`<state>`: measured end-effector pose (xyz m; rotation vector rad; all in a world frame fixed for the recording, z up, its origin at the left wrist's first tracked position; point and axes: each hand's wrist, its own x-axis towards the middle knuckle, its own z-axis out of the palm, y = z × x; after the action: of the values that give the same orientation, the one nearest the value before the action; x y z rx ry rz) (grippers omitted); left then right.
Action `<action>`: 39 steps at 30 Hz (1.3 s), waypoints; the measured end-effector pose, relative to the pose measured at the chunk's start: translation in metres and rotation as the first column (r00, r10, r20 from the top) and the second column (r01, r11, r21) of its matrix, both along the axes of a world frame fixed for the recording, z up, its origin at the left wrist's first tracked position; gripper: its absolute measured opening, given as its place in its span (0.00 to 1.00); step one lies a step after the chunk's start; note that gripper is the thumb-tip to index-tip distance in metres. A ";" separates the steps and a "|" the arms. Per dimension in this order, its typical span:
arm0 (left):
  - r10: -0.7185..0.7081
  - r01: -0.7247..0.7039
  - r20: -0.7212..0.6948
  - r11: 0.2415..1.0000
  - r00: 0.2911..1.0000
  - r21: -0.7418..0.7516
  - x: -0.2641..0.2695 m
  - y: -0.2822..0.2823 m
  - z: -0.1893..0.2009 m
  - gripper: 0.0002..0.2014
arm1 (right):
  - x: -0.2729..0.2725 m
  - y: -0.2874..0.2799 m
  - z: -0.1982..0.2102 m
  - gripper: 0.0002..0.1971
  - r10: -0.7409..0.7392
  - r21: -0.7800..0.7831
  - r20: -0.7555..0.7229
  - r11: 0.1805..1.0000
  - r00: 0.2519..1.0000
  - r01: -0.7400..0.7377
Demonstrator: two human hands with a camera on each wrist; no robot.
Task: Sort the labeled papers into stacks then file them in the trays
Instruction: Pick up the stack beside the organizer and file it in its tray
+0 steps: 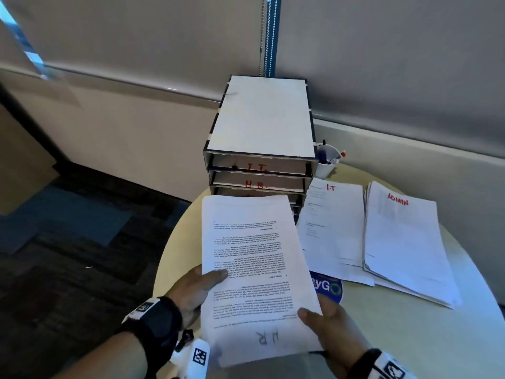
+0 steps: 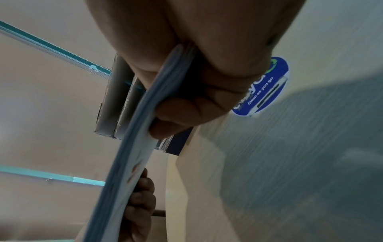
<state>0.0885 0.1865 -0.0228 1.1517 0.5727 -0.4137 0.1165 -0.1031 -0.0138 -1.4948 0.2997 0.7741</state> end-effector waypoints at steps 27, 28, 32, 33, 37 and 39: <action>0.101 -0.103 0.187 0.995 0.977 -0.002 0.085 0.014 0.040 0.15 | 0.032 -0.030 0.000 0.28 0.098 0.002 -0.029 0.995 0.995 -0.098; 0.104 -0.108 0.177 0.994 0.979 0.018 0.088 0.014 0.042 0.14 | 0.034 -0.026 -0.001 0.24 0.077 0.032 -0.047 0.997 0.996 -0.076; 0.080 -0.091 0.135 0.993 0.988 0.080 0.083 0.015 0.039 0.15 | 0.032 -0.017 -0.006 0.30 0.062 -0.007 -0.043 0.998 0.997 -0.063; 0.078 -0.090 0.131 0.992 0.988 0.089 0.080 0.016 0.039 0.15 | 0.030 -0.015 -0.005 0.34 0.074 -0.017 -0.038 0.997 0.997 -0.075; 0.112 -0.126 0.152 0.989 0.982 0.083 0.077 0.020 0.040 0.15 | 0.028 -0.018 -0.006 0.37 0.104 -0.031 0.047 0.994 0.994 -0.102; 0.124 -0.137 0.186 0.989 0.975 0.063 0.081 0.022 0.046 0.15 | 0.029 -0.020 -0.005 0.32 0.102 -0.009 0.072 0.995 0.992 -0.102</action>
<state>0.1696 0.2082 0.0236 1.2020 0.5042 -0.1729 0.1459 -0.1235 -0.0192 -1.5491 0.1720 0.7985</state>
